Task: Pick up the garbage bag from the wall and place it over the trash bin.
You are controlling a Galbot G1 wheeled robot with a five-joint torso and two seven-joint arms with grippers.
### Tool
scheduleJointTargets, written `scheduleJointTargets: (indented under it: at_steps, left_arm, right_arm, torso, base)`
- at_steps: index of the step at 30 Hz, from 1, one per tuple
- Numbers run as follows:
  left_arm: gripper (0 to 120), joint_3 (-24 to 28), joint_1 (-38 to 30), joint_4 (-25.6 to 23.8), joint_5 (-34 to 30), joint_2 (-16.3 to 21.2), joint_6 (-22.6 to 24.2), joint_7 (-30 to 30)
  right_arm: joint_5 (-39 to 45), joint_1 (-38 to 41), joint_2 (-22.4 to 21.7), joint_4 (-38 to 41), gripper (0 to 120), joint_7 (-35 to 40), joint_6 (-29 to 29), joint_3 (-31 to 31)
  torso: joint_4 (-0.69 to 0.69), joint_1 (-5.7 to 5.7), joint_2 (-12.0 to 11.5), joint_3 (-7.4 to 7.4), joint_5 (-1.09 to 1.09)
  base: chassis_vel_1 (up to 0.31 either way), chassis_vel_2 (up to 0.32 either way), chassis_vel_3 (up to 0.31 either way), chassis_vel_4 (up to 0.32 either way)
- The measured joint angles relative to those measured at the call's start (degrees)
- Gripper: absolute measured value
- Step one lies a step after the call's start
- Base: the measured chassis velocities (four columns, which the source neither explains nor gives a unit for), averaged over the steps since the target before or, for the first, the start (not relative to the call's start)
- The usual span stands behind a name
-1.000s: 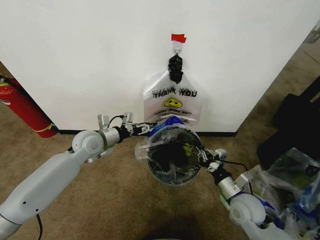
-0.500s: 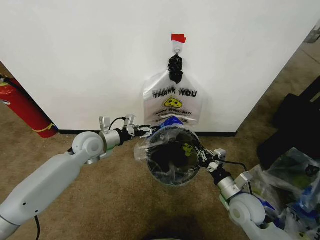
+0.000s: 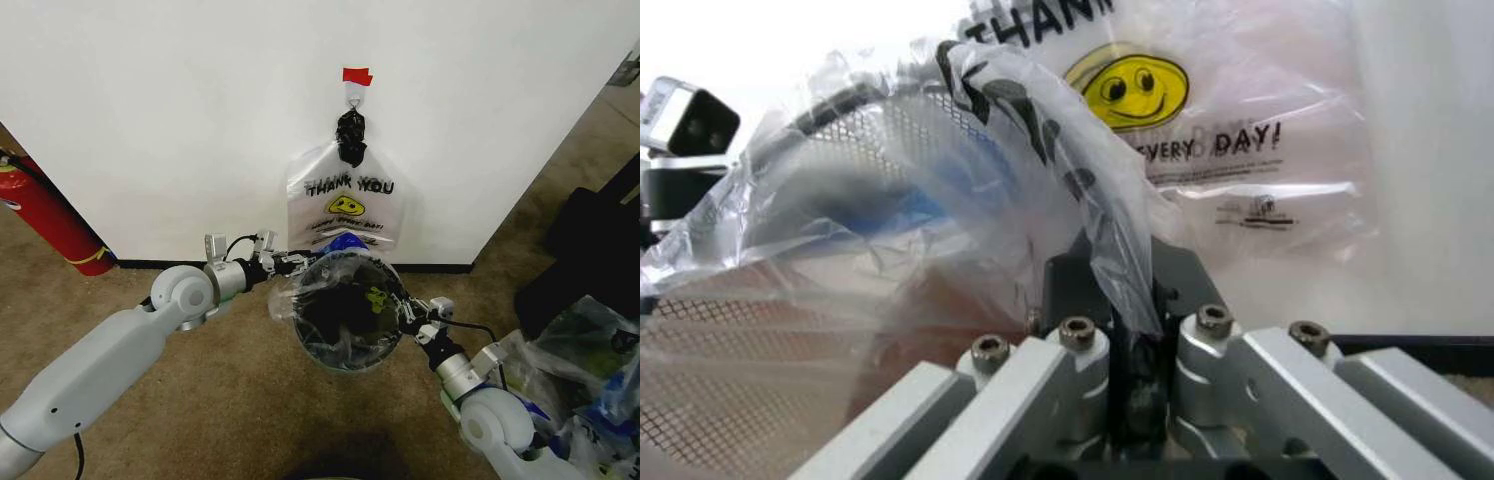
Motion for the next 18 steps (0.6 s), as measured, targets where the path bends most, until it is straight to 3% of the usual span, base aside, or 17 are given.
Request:
scheduleJointTargets:
  at_steps: [9, 15, 18]
  left_arm:
    - [1, 0.99, -0.73, 1.12, 0.46, -0.05, -0.90, 0.01]
    - [0, 3.18, -2.13, 2.51, 1.90, -0.26, -1.79, -0.12]
    - [0, 7.21, -4.69, 4.19, 3.83, -0.93, -2.54, 0.11]
  right_arm:
    - [0.57, -0.40, -0.04, 0.41, 0, 0.12, -0.09, 0.12]
    - [0.83, -0.39, -0.28, 0.54, 0, -0.13, -0.11, 0.09]
    - [0.76, -0.62, -0.60, 0.55, 0, -0.86, -0.02, 0.01]
  torso:
    - [0.00, 0.00, 0.00, 0.00, 0.00]
    - [0.01, 0.01, 0.00, 0.00, -0.01]
    - [0.00, 0.01, 0.00, 0.00, 0.00]
  base:
    - [0.000, 0.000, 0.000, 0.000]
    - [0.000, 0.000, 0.000, 0.000]
    - [0.000, 0.000, 0.000, 0.000]
